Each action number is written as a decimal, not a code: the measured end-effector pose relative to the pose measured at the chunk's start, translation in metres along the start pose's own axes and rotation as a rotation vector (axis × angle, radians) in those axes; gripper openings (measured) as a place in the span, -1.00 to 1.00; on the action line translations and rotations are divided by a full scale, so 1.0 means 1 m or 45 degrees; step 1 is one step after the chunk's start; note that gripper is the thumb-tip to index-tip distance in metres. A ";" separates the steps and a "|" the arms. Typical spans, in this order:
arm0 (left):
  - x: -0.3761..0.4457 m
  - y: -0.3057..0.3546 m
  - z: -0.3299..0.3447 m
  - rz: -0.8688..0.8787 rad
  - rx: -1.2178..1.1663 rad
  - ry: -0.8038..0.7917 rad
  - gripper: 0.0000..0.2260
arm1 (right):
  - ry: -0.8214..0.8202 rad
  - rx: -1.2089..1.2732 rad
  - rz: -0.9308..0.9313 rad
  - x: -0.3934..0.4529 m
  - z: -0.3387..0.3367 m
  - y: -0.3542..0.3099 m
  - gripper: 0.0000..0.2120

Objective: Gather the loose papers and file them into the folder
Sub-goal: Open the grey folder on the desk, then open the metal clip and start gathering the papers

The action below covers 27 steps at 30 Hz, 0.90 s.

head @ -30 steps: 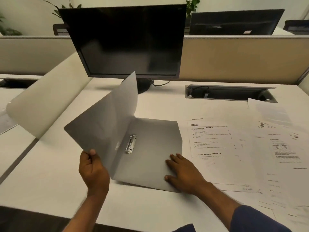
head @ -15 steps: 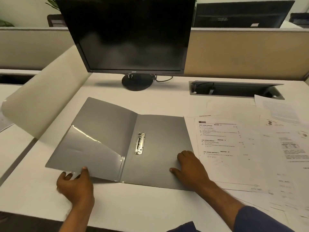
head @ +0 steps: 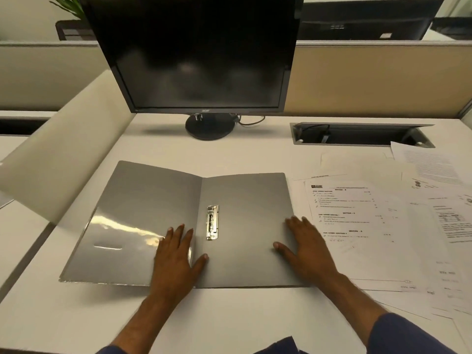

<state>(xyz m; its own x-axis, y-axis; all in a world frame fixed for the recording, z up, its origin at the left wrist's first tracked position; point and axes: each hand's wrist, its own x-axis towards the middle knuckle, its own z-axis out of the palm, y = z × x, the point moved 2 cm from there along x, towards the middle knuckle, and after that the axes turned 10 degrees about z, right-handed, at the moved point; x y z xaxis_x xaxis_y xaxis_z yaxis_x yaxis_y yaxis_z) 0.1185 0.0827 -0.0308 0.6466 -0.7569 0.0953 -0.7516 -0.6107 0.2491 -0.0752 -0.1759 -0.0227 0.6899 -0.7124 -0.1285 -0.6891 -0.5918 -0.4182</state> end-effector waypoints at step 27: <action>0.006 0.008 0.026 0.017 0.008 -0.206 -0.29 | 0.296 -0.061 -0.442 0.028 0.001 -0.106 -0.60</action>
<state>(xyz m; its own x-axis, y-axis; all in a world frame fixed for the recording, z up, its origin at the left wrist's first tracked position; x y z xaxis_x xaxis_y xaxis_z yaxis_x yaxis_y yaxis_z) 0.1129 0.0668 -0.0533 0.6075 -0.7922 -0.0582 -0.7611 -0.6015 0.2428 0.0177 -0.1329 0.0170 0.8184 -0.5302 0.2217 -0.4376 -0.8250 -0.3577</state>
